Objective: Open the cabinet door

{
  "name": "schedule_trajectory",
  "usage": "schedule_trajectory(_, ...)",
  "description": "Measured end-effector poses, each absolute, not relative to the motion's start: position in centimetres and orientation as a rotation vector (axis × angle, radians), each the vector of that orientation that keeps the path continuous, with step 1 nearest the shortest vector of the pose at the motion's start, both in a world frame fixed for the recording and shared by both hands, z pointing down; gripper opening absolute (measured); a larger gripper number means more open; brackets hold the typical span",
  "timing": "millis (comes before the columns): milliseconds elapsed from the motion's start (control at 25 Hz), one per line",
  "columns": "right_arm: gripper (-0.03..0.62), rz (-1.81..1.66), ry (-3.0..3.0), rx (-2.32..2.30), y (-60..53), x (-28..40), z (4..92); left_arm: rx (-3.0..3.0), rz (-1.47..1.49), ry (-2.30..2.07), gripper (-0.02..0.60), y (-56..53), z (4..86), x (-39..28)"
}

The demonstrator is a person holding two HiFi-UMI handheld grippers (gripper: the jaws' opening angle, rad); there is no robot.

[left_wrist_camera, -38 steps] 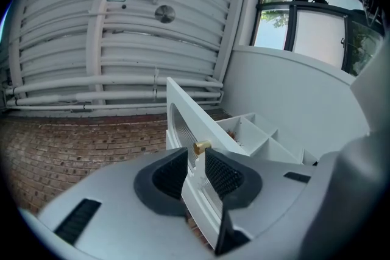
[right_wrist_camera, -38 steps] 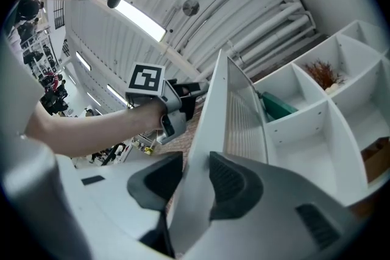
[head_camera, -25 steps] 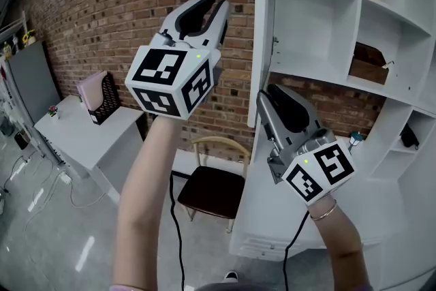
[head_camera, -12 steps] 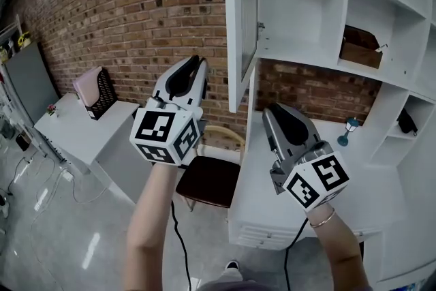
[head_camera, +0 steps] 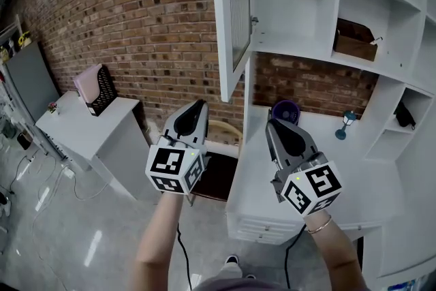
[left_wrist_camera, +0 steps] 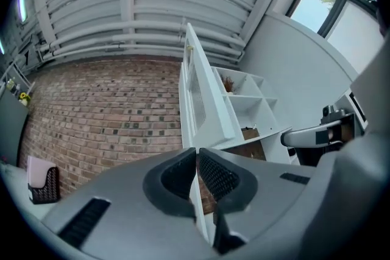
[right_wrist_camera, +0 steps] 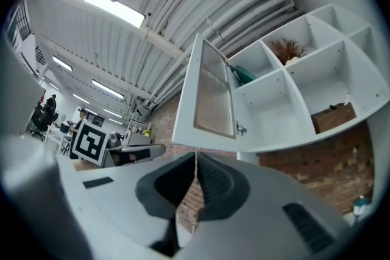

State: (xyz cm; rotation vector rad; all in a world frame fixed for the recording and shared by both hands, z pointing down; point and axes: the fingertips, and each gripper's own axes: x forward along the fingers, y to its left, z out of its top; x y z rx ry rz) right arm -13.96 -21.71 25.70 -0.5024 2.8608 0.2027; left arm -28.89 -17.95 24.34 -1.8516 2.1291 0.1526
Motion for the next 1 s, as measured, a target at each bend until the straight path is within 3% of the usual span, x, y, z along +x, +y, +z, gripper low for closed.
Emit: schedule_trajectory(1000, -0.007, 0.030, 3.063, -0.713, -20.2, -6.5, 37.8, -2.106, 0.038, 2.358, 0.003, -15.1, 41.1, -21.2)
